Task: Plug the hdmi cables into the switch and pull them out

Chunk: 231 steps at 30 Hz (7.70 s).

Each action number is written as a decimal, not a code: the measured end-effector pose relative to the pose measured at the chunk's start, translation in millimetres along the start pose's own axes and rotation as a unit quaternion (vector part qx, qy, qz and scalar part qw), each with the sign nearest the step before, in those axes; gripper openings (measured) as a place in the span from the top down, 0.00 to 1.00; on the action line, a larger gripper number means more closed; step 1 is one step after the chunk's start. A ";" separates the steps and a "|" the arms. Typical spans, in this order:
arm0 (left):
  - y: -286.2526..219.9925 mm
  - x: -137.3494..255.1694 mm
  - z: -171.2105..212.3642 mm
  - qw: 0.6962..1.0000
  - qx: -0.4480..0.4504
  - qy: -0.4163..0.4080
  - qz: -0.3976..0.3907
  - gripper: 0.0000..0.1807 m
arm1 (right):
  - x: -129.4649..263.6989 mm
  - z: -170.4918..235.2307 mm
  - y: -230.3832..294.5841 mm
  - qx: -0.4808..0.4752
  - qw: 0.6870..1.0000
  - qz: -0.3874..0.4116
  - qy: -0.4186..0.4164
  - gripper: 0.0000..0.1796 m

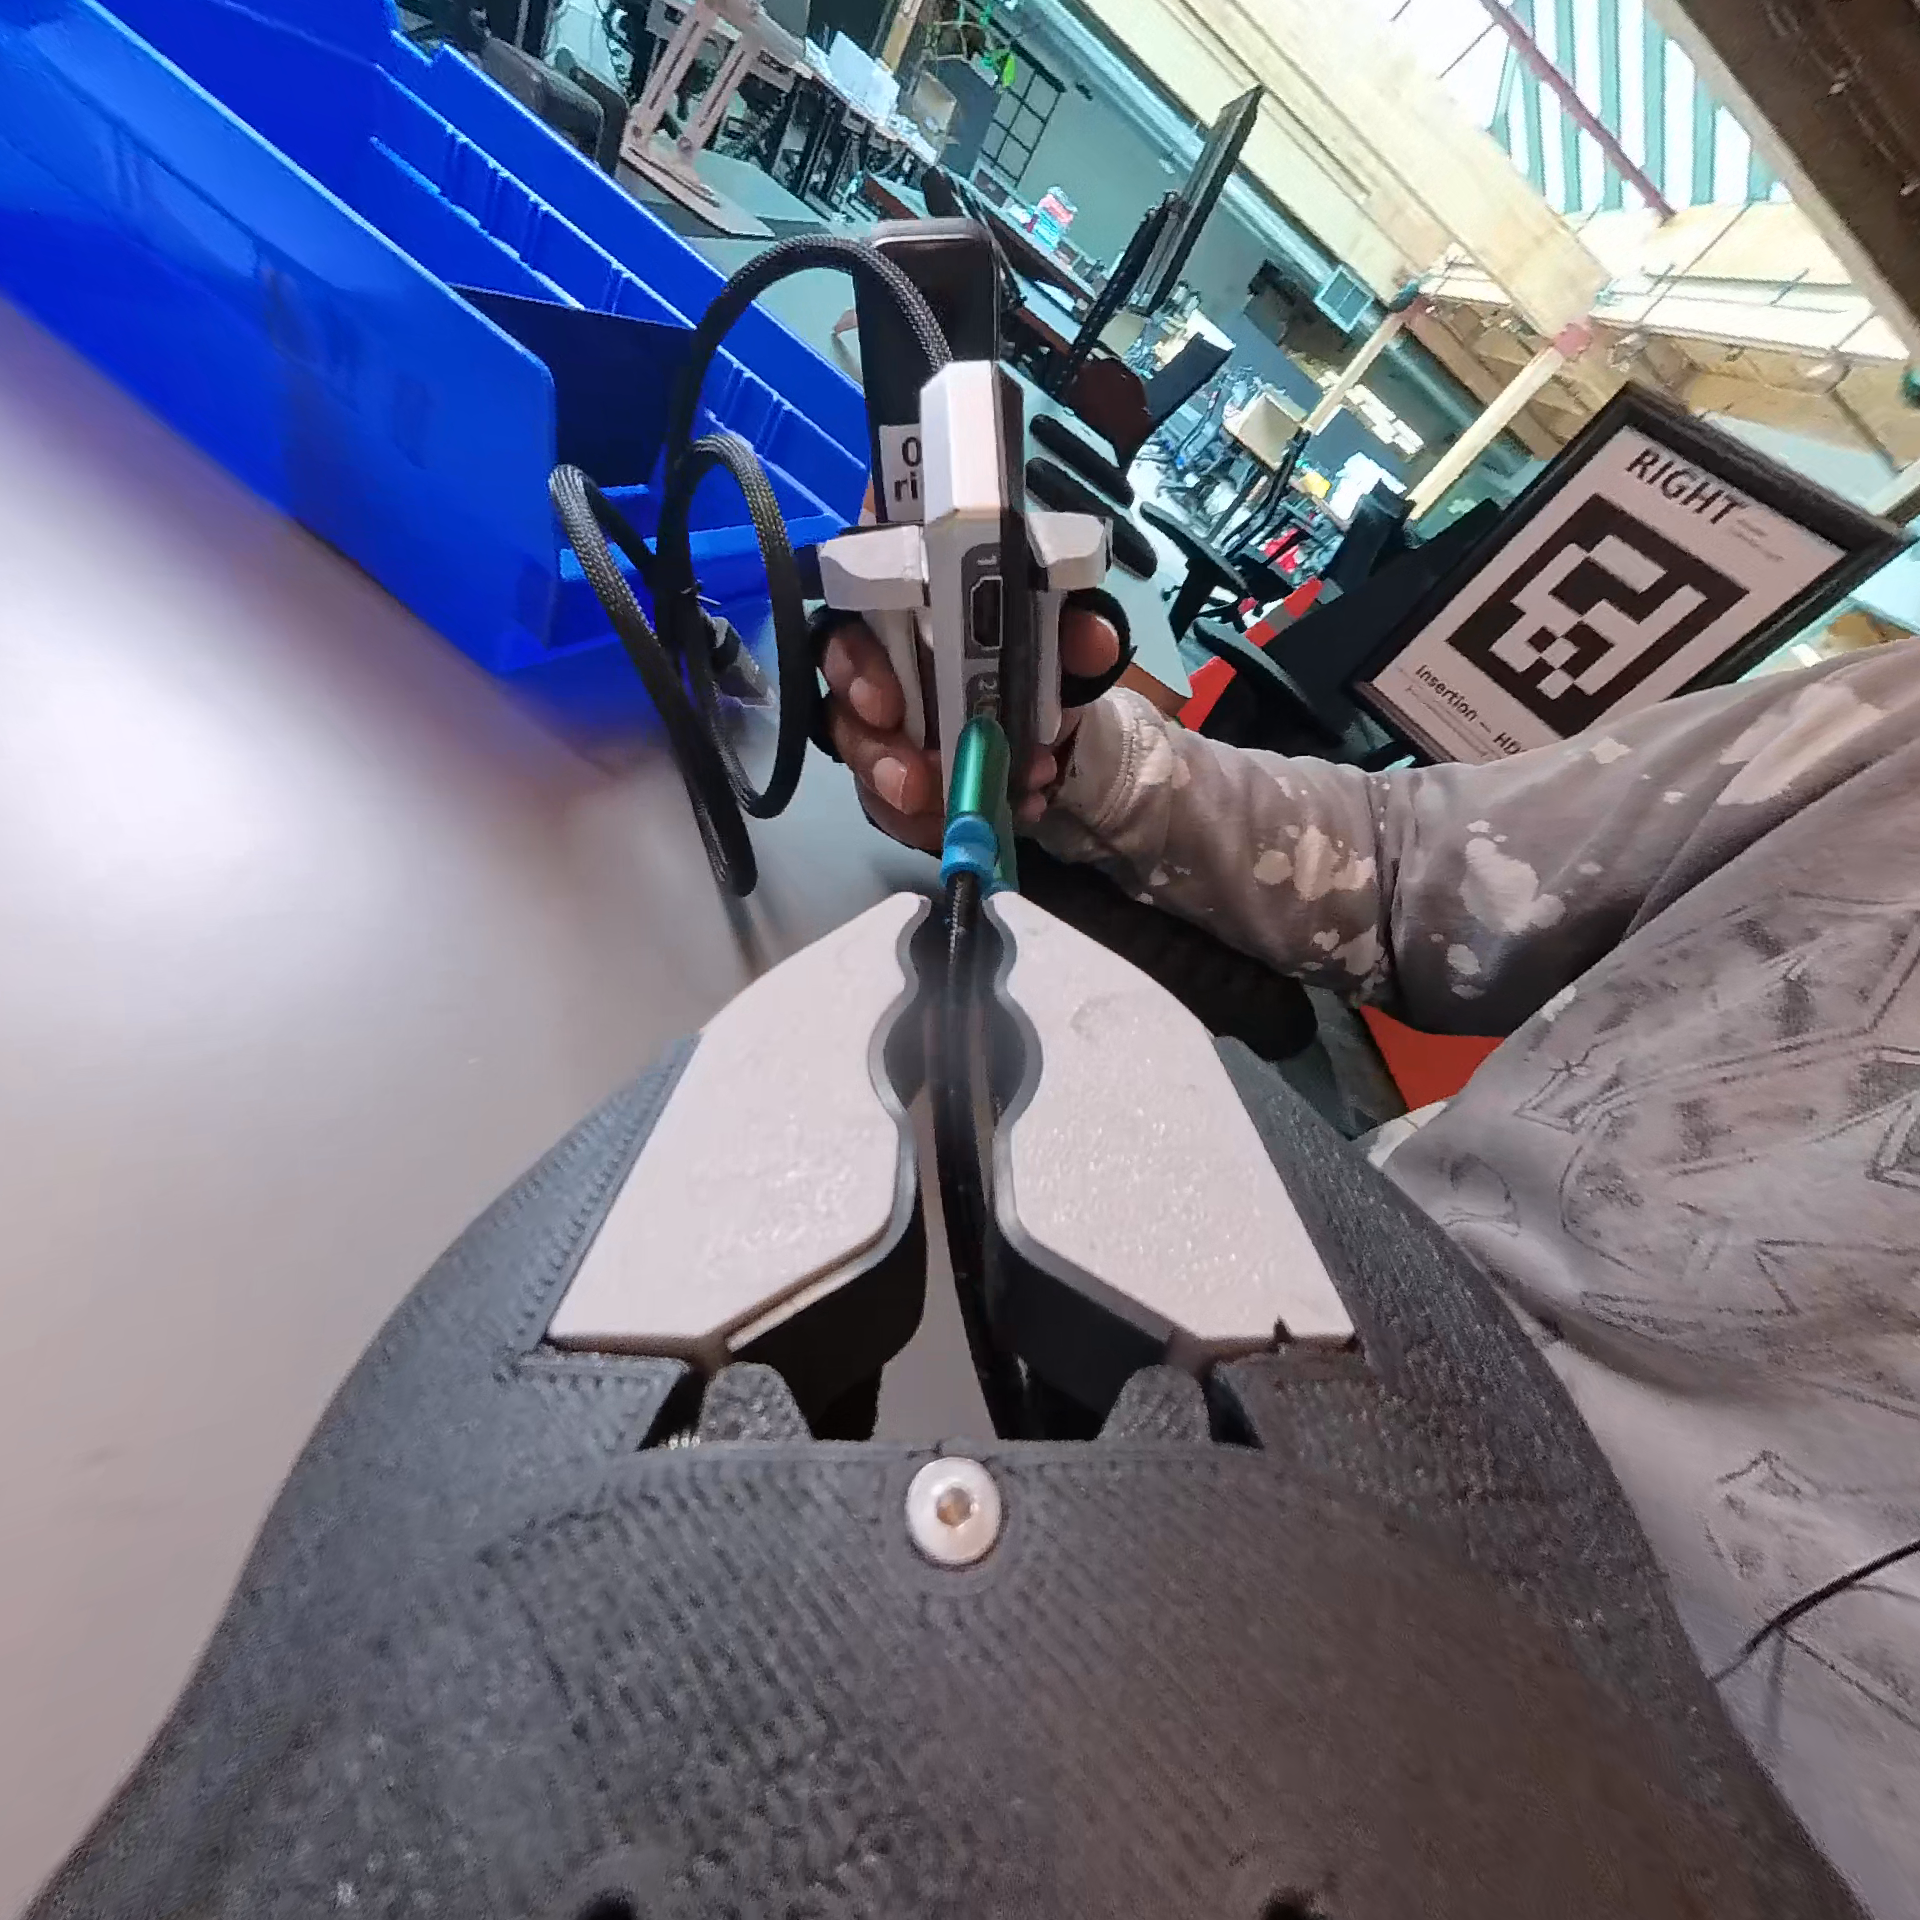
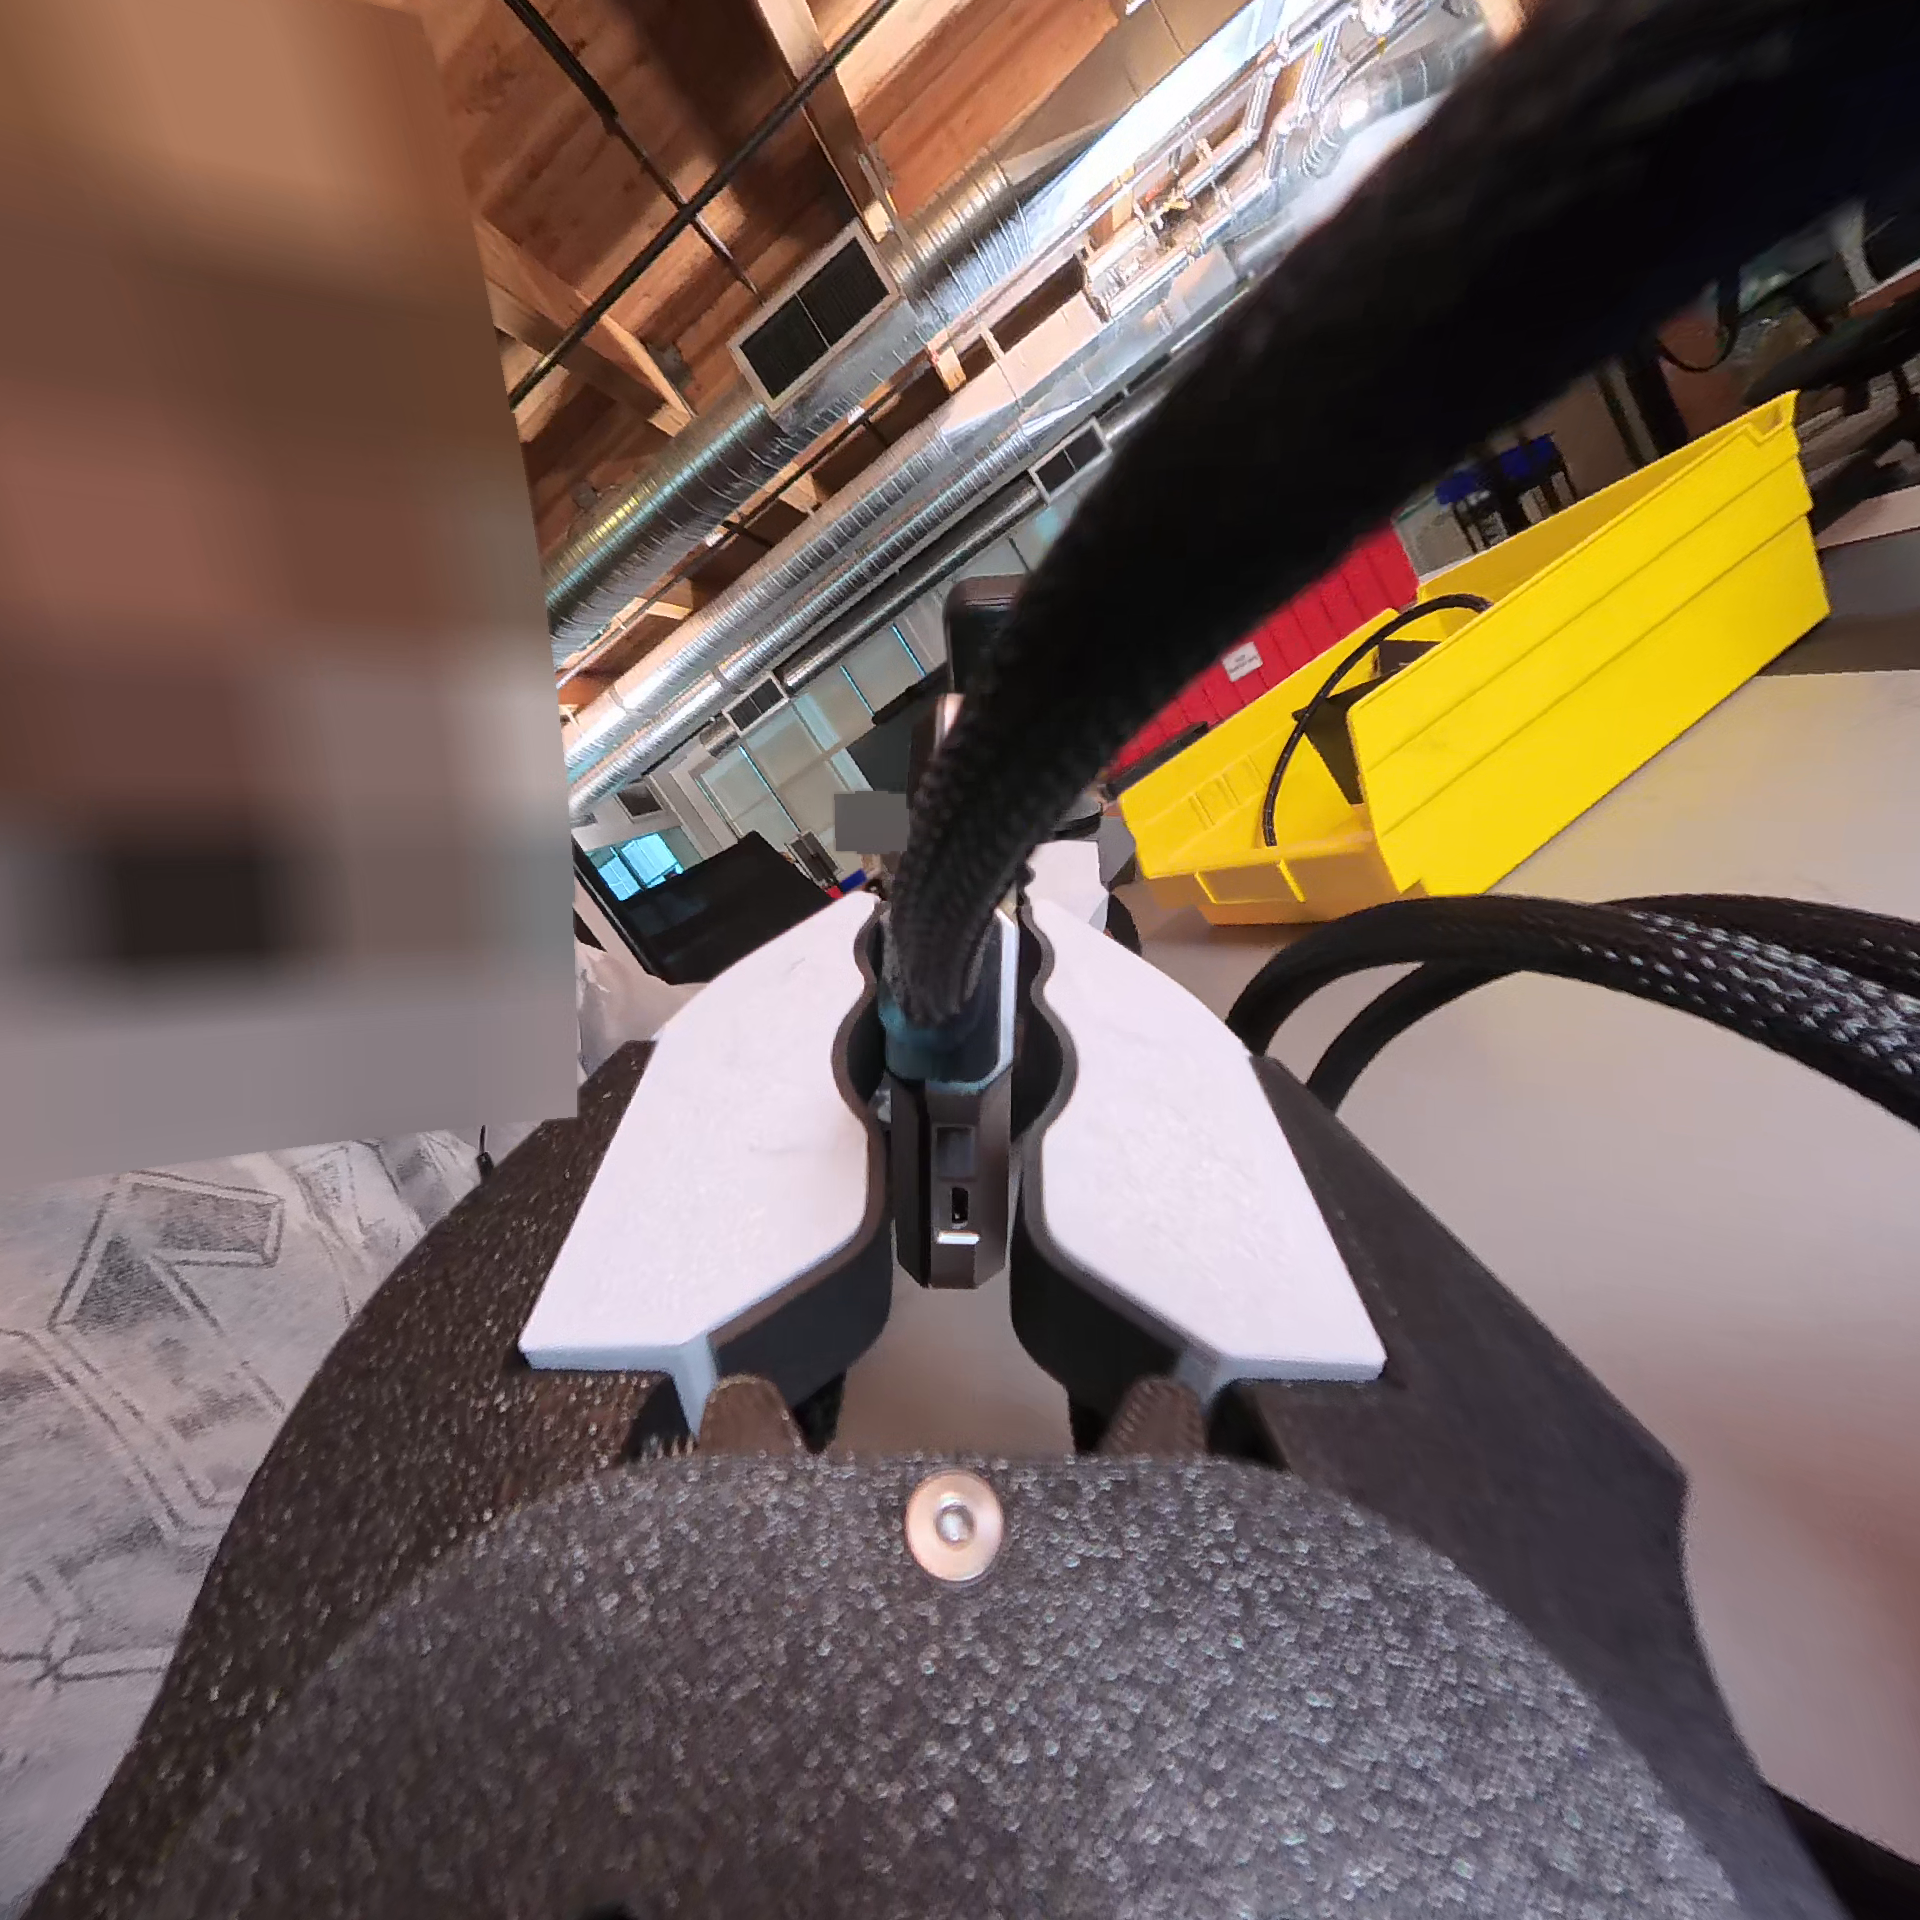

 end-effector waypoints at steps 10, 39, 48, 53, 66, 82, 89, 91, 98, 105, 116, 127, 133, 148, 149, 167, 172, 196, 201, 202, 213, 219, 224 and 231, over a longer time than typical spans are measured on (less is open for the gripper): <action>0.9 -4.1 7.3 1.000 -0.014 0.020 -0.005 0.97 | -6.4 5.1 -0.9 0.029 0.998 0.053 0.026 0.88; -9.3 1.6 0.7 0.994 -0.112 0.004 0.014 0.95 | -2.2 -26.7 69.4 0.192 0.942 0.147 0.233 0.89; 15.7 44.6 -10.1 0.990 -0.084 -0.065 -0.092 0.87 | -25.4 -117.8 151.0 0.253 0.842 0.263 0.399 0.89; 26.4 43.0 -1.6 0.990 -0.075 -0.044 -0.115 0.88 | -37.1 -188.7 159.8 0.280 0.769 0.349 0.456 0.89; 31.7 36.6 8.4 0.991 -0.069 -0.017 -0.116 0.89 | -28.7 -311.7 90.7 0.537 0.560 0.472 0.418 0.89; 31.6 27.2 14.1 0.995 -0.048 -0.007 -0.083 0.90 | 121.8 -263.3 -18.8 0.024 0.878 0.468 0.098 0.94; 35.8 29.8 16.4 0.994 -0.041 -0.007 -0.098 0.90 | 183.9 -242.4 -32.2 -0.107 0.865 0.488 0.041 0.97; 36.5 29.7 16.7 0.994 -0.039 -0.007 -0.098 0.90 | 197.2 -234.6 -29.2 -0.116 0.860 0.495 0.039 0.96; 36.6 28.2 17.8 0.994 -0.041 0.000 -0.098 0.91 | 232.3 -211.3 -7.6 -0.130 0.823 0.547 0.078 0.88; 36.0 38.6 9.6 0.986 -0.072 -0.025 -0.148 0.91 | 231.4 -188.0 16.8 -0.028 0.749 0.646 0.147 0.82; 36.9 39.5 10.3 0.981 -0.087 -0.020 -0.173 0.91 | 217.9 -230.2 23.8 -0.047 0.753 0.622 0.210 0.80; 42.1 38.8 14.5 0.982 -0.077 -0.010 -0.170 0.91 | 187.7 -282.0 -21.6 -0.056 0.715 0.644 0.265 0.74; 44.3 43.3 12.9 0.982 -0.070 -0.017 -0.172 0.91 | 205.5 -281.3 -31.7 -0.073 0.711 0.658 0.237 0.63; 42.9 41.3 13.6 0.981 -0.079 -0.006 -0.176 0.91 | 235.3 -239.3 24.5 -0.108 0.848 0.502 0.127 0.61; 43.1 41.3 13.9 0.981 -0.078 -0.006 -0.176 0.91 | 234.9 -235.9 28.8 -0.107 0.860 0.479 0.141 0.61; 47.0 38.5 18.8 0.982 -0.070 0.007 -0.175 0.91 | 297.7 -139.8 20.6 -0.157 0.857 0.485 0.077 0.41; 47.9 36.9 20.2 0.983 -0.065 0.009 -0.171 0.91 | 325.3 -138.5 44.4 -0.120 0.849 0.514 -0.015 0.47; 48.0 35.9 22.7 0.980 -0.076 0.019 -0.184 0.92 | 275.3 -228.1 -19.4 0.142 0.596 0.766 0.195 0.96; 45.9 37.5 20.0 0.980 -0.083 0.015 -0.182 0.92 | 273.3 -227.1 -17.8 0.183 0.614 0.751 0.161 0.93; 45.3 37.4 19.7 0.980 -0.084 0.015 -0.182 0.92 | 273.3 -227.1 -15.1 0.179 0.619 0.748 0.157 0.90; 45.4 43.9 15.1 0.972 -0.098 0.008 -0.213 0.91 | 183.9 -192.8 82.5 0.319 0.689 0.649 -0.035 0.77; 52.7 54.5 12.8 0.948 -0.108 0.005 -0.298 0.88 | 84.4 -93.8 87.2 0.295 0.776 0.553 -0.069 0.73; 57.5 60.7 13.8 0.927 -0.109 0.015 -0.360 0.85 | 44.8 -40.8 37.5 0.285 0.797 0.529 -0.066 0.70; 51.6 70.7 3.6 0.891 -0.143 0.016 -0.432 0.80 | 25.0 2.8 -1.8 0.299 0.811 0.502 0.005 0.70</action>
Point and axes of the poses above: each gripper's, where its closed fingertips meet, x back along the fingers, z out of its underside, y = z × x across the jaws, the point moved 8 cm from there along x, back along the fingers, and after that the axes turned 7 degrees about -x, right-handed, at the moved point
